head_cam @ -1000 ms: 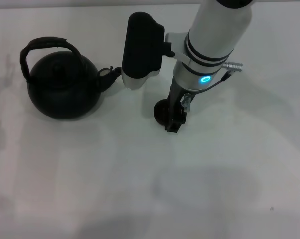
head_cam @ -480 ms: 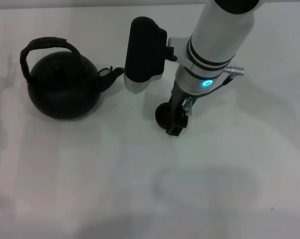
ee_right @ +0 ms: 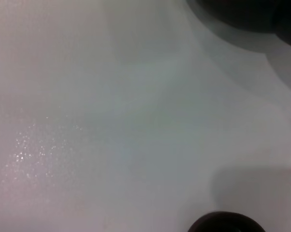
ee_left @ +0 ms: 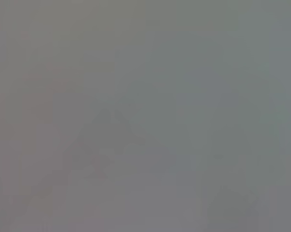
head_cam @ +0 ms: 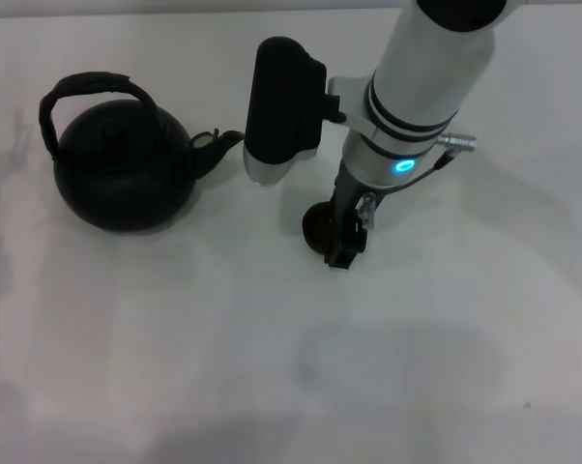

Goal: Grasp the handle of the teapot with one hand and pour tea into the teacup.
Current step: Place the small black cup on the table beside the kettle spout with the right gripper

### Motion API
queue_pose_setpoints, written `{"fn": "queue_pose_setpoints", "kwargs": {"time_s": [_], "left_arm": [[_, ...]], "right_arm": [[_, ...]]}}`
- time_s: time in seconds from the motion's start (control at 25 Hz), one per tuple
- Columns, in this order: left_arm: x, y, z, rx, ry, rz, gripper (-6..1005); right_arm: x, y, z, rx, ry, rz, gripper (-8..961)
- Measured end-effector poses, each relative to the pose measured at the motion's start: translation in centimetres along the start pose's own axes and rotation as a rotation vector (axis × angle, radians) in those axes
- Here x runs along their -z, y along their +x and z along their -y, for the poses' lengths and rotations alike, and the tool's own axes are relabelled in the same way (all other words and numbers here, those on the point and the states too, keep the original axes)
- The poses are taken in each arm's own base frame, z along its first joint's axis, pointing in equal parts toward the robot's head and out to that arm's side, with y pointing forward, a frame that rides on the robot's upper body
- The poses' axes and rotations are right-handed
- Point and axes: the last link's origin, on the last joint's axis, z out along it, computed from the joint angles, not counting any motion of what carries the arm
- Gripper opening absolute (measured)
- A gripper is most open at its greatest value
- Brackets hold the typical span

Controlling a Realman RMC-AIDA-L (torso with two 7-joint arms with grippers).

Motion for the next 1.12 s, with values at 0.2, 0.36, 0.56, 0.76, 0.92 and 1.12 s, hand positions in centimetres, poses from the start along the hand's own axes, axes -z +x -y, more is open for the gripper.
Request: {"fn": "queue_pose_setpoints", "kwargs": {"time_s": [0.2,0.36,0.56,0.76,0.92,1.12], "left_arm": [[0.0,0.0,0.0,0.0,0.0,-0.001,829],[0.1,0.0,0.1,-0.001,0.002,0.0,829],[0.2,0.0,0.1,-0.001,0.004,0.002,829],[0.2,0.0,0.1,-0.003,0.004,0.002,830],[0.2,0.0,0.2,-0.005,0.005,0.002,830],[0.2,0.0,0.2,-0.007,0.007,0.0,830]], "right_arm": [[-0.1,0.1,-0.3,-0.004,-0.009,-0.003,714],[-0.1,0.0,-0.3,-0.002,-0.008,0.002,747],[0.1,-0.4,-0.4,0.012,-0.005,0.016,828],[0.4,-0.8,-0.3,0.016,-0.002,0.031,863],[0.8,-0.7,0.0,-0.011,-0.024,0.083,865],[1.7,0.4,1.2,-0.072,-0.058,0.193,866]]}}
